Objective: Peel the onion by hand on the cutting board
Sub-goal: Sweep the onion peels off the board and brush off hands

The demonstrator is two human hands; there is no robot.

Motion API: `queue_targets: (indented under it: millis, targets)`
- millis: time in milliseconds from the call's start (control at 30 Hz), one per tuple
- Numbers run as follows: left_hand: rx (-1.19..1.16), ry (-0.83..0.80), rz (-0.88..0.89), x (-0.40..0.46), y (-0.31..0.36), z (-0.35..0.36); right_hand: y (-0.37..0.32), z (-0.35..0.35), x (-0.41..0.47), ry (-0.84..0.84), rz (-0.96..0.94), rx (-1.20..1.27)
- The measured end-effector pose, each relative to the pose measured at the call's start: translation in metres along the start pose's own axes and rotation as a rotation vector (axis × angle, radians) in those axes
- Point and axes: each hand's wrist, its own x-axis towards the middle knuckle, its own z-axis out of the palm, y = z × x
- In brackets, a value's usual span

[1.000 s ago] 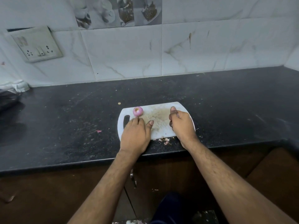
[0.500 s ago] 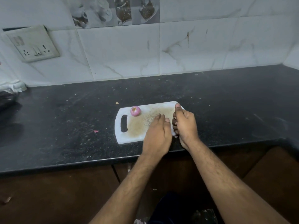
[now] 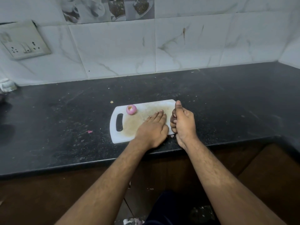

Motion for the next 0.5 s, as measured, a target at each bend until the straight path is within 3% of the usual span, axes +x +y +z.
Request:
queue_targets:
  millis: [200,367,500]
  targets:
    - [-0.204,0.048,0.115,-0.044,0.017,0.003,0.004,-0.001,0.0,0.027,-0.02,0.046]
    - [-0.509,0.161,0.045,-0.074,0.015,-0.003,0.0,0.0,-0.004,0.023,-0.021,0.039]
    - [-0.271,0.282,-0.113,-0.06,-0.011,-0.007,0.0,0.0,-0.006,0.024,-0.031,0.047]
